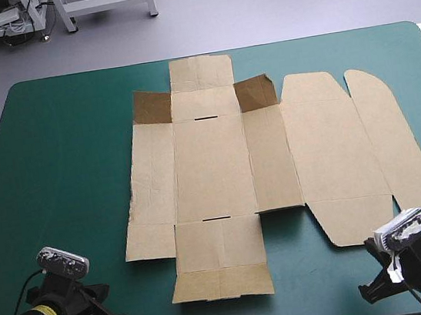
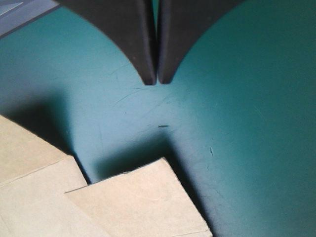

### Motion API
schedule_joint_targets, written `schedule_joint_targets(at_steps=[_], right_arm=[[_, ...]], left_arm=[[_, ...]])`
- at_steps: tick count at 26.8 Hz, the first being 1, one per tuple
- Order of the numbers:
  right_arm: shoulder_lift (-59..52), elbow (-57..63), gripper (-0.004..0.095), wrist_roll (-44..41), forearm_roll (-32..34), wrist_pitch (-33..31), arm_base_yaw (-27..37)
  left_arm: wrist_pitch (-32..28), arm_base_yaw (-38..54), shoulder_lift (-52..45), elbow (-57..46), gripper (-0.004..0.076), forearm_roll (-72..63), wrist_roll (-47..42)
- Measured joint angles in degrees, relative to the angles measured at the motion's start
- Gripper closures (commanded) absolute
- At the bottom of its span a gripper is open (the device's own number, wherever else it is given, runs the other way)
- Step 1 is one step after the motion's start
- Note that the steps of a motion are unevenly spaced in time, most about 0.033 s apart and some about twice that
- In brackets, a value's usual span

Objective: Fold the box

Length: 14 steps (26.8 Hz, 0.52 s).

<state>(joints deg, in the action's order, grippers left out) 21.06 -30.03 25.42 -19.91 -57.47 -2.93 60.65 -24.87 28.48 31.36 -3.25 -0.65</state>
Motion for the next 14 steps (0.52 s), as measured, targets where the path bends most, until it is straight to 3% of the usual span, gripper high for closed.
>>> schedule_joint_targets(at_steps=[14], right_arm=[[0.0,0.0,0.0926,0.0,0.0,0.0,0.0]], left_arm=[[0.0,0.0,0.0,0.0,0.0732,-1.8,0.0]])
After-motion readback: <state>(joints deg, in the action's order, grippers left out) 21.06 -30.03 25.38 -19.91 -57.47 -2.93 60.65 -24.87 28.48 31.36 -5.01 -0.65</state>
